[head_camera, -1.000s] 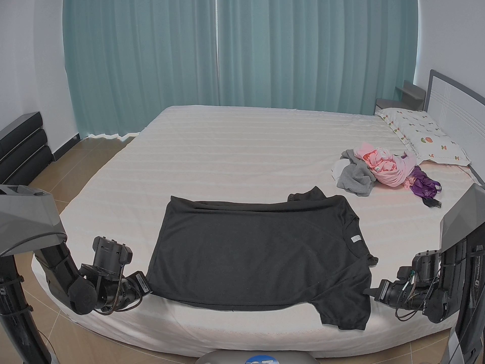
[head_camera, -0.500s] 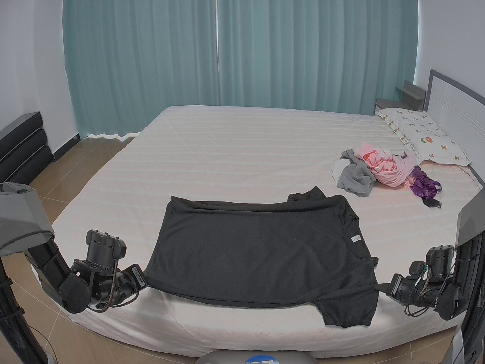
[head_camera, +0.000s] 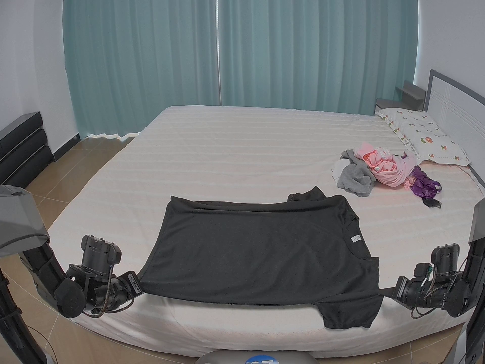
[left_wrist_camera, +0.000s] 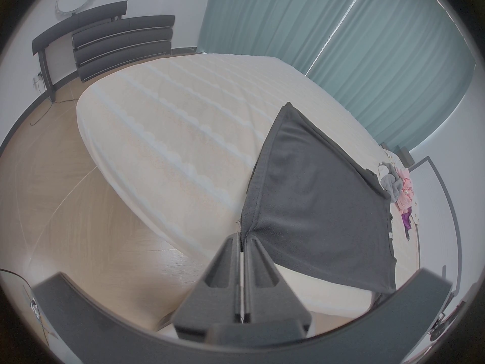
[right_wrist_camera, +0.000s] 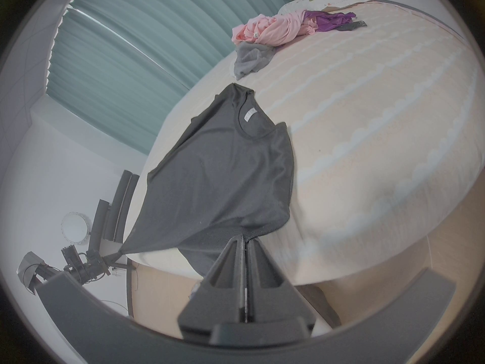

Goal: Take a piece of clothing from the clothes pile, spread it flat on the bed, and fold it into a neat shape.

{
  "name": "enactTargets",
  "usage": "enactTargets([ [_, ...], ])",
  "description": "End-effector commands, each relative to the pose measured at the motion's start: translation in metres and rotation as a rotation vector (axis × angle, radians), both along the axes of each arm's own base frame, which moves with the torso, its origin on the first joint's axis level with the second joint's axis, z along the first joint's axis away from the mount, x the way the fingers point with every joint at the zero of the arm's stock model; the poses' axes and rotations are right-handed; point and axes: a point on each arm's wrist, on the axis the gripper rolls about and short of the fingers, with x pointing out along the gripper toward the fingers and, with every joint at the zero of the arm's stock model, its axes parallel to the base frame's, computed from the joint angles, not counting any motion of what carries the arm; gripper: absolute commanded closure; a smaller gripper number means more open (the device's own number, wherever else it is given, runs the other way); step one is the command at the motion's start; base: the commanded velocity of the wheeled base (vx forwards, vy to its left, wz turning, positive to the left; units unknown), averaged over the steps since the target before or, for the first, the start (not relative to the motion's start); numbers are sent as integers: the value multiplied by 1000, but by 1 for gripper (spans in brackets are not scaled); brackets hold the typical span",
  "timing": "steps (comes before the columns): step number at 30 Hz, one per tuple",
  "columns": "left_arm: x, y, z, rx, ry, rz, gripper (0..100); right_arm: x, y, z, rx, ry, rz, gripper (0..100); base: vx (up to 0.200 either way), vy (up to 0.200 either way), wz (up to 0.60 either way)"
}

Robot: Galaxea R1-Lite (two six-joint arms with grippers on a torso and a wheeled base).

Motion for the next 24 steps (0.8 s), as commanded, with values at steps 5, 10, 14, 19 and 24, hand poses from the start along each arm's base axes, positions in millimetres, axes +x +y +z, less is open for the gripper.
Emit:
enactTargets([
  [5,-15,5,5,39,1,-33,100,-17,0,17,-41,0,41,100,0,0,0],
  [10,-22,6,5,61,14,-55,100,-24,0,24,-61,3,60,100,0,0,0],
  [14,-26,6,1,73,33,-73,100,-32,-1,26,-80,34,76,100,0,0,0],
  [19,-30,6,0,80,45,-83,100,-35,-9,28,-104,37,60,100,0,0,0],
  [24,-35,7,-1,98,61,-106,100,-41,-11,25,-114,85,72,100,0,0,0],
])
